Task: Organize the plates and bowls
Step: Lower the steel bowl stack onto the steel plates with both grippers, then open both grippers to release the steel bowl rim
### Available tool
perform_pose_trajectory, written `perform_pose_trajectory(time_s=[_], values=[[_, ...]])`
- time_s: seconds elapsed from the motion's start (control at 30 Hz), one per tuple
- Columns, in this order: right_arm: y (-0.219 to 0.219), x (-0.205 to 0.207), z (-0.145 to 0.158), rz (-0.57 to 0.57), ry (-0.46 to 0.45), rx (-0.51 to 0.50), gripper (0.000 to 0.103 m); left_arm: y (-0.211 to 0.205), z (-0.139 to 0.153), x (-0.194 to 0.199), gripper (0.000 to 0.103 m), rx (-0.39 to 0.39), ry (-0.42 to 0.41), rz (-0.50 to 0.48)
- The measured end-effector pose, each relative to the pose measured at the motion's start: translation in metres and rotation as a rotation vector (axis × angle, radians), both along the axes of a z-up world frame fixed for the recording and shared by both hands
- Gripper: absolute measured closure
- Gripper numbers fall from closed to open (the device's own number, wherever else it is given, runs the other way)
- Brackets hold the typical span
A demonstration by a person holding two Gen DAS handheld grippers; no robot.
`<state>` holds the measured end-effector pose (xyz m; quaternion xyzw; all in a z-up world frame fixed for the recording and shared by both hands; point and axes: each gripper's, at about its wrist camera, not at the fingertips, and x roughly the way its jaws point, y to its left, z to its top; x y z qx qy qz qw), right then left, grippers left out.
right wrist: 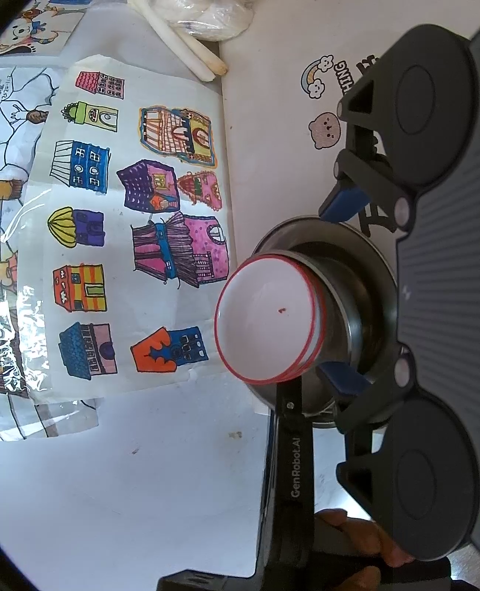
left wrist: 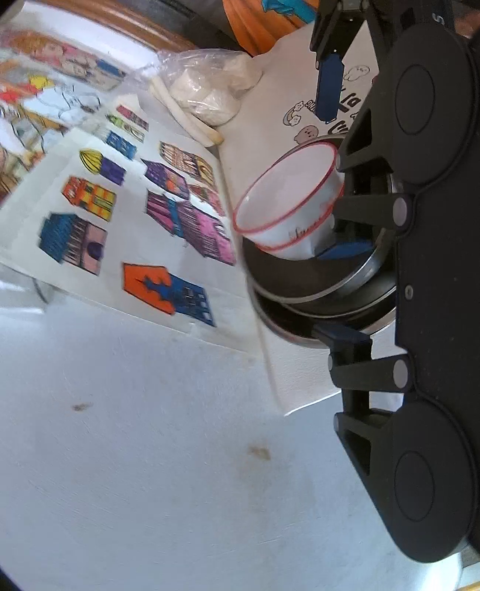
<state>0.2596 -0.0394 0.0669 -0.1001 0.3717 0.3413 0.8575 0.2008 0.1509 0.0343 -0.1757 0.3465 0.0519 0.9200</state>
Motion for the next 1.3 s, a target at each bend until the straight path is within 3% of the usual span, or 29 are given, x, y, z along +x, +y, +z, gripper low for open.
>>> perform_pose_trajectory(time_s=[0.07, 0.2, 0.53, 0.7, 0.83, 1.03, 1.3], values=[[0.001, -0.001, 0.000, 0.002, 0.001, 0.004, 0.015, 0.001, 0.000, -0.002, 0.058, 0.006, -0.010, -0.006], [0.000, -0.003, 0.000, 0.007, 0.004, 0.007, 0.014, 0.005, 0.001, -0.007, 0.026, 0.073, -0.016, 0.055], [-0.004, -0.006, -0.003, 0.013, 0.027, 0.024, 0.014, 0.010, 0.002, -0.020, 0.016, 0.055, -0.036, 0.039], [-0.013, -0.009, -0.004, -0.003, 0.032, 0.080, 0.013, 0.005, 0.004, -0.024, 0.003, 0.050, -0.068, 0.041], [-0.028, -0.015, -0.004, -0.036, 0.022, 0.153, 0.006, 0.000, 0.008, -0.028, 0.001, 0.055, -0.097, 0.038], [-0.052, -0.023, -0.001, -0.097, 0.011, 0.242, 0.005, -0.008, 0.011, -0.036, 0.001, 0.056, -0.123, 0.033], [-0.081, -0.043, 0.011, -0.164, -0.068, 0.316, 0.000, -0.021, 0.016, -0.048, 0.001, 0.083, -0.156, 0.012]])
